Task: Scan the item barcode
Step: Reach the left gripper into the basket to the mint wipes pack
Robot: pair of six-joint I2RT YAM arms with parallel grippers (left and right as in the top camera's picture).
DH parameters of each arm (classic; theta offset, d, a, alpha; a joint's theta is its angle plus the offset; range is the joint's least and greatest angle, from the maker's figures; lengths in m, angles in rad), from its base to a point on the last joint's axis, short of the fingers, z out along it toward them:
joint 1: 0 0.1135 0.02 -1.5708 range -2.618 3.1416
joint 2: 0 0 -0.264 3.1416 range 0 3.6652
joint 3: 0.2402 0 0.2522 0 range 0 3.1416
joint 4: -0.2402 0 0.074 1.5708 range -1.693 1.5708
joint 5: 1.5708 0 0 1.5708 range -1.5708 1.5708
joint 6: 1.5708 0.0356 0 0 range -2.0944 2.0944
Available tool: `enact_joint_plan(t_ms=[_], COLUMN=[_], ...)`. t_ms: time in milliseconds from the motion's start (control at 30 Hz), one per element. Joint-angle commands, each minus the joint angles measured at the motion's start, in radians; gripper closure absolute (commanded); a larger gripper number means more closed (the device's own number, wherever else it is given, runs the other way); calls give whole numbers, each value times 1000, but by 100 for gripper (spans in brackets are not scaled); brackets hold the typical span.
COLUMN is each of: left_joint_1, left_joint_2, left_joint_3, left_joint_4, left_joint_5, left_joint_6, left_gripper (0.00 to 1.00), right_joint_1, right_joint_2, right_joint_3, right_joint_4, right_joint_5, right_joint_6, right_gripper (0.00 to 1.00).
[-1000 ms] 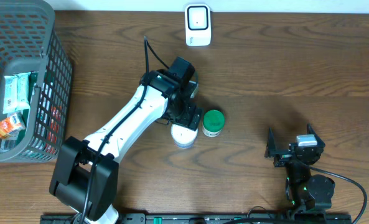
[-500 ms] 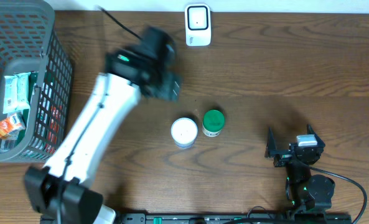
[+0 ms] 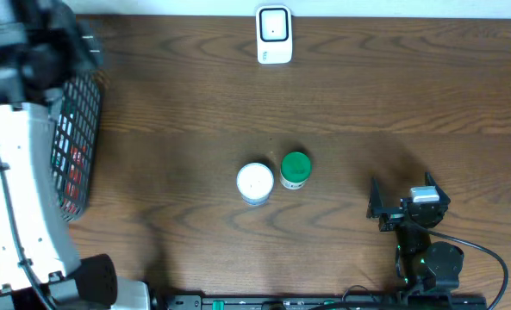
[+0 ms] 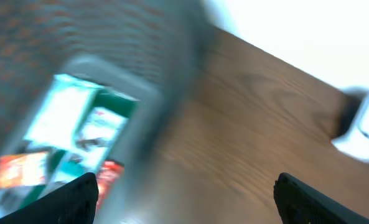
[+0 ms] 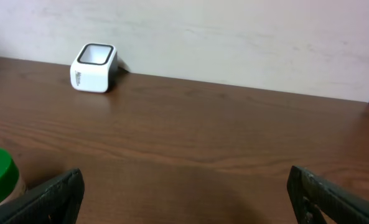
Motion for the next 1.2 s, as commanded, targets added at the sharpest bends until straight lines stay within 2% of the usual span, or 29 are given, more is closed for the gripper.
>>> enact_joint_plan(t_ms=[0,167,367,600,1000,1167], left_joint_1=[116,254,335,346,346,346], left_joint_2=[26,87,206,380,622,694], left_joint_3=[4,3,3,3,3,3], left_joint_4=[19,78,145,168,195,211], left_joint_5=[-11,-11,-11,-11,-79,-85], left_joint_6=[-16,15,102,256,375,432], left_gripper=[11,10,10,10,11,19], right_joint_1=[0,0,0,0,0,0], right_joint_2=[-2,-2,-2,-2,-2,-2], right_joint_3=[-1,-1,-1,-1,-1,-1], right_joint_4=[-4,-4,-4,-4,-4,-4], right_joint_5=[2,2,2,2,2,2], right_joint_6=[11,11,11,11,11,11], right_gripper=[1,1,1,1,1,1])
